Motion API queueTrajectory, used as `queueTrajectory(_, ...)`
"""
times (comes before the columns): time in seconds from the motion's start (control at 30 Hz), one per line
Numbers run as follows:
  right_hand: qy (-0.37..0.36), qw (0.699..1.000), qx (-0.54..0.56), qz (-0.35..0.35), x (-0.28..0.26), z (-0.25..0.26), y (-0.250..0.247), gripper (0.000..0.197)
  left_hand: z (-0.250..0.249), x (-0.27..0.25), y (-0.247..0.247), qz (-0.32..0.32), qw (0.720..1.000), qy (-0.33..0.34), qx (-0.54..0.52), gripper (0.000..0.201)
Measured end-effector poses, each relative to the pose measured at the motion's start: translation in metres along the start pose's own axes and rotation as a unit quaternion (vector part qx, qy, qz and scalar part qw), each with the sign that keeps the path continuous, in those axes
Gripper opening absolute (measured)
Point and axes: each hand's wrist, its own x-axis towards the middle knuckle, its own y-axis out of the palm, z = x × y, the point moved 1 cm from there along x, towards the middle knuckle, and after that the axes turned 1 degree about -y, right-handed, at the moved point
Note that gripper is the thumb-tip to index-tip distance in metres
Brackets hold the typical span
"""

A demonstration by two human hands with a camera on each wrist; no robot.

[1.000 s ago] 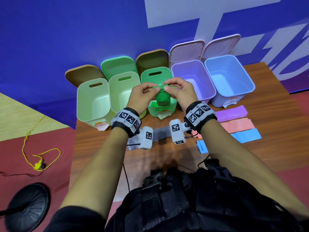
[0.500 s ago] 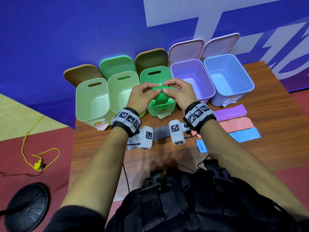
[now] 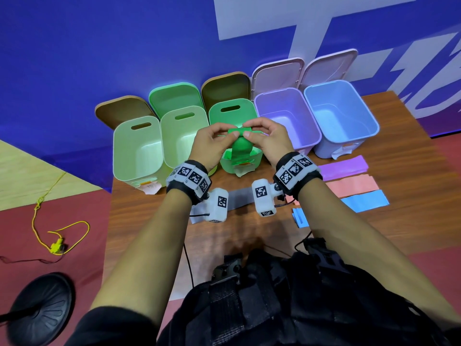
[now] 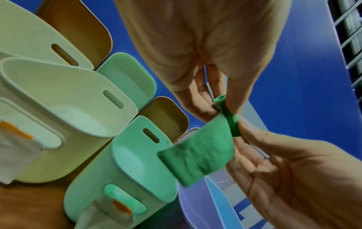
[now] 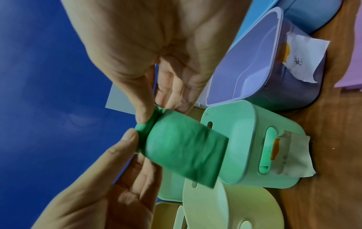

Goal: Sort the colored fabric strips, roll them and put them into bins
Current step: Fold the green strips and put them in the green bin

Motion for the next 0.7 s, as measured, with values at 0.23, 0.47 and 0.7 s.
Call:
queueTrajectory(0.23, 0.027, 1.000, -0.001, 0.014, -0.0027, 0.0001, 0.0003, 0.024, -0.0037, 0.0022, -0.0031, 0.003, 1.000, 0.024, 0.013, 0.019)
queueTrajectory(0.47, 0.010, 1.000, 0.005, 0.003, -0.0031, 0.0007, -0.0011, 0.013, -0.0005, 0.0008, -0.0030, 0.012, 1.000, 0.026, -0.002, 0.021)
queueTrajectory(0.7, 0.022, 0.999, 0.021, 0.009, -0.0031, -0.0029, 0.0003, 0.018, -0.0008, 0.0007, -0.0015, 0.010, 0.999, 0.030, -0.017, 0.025)
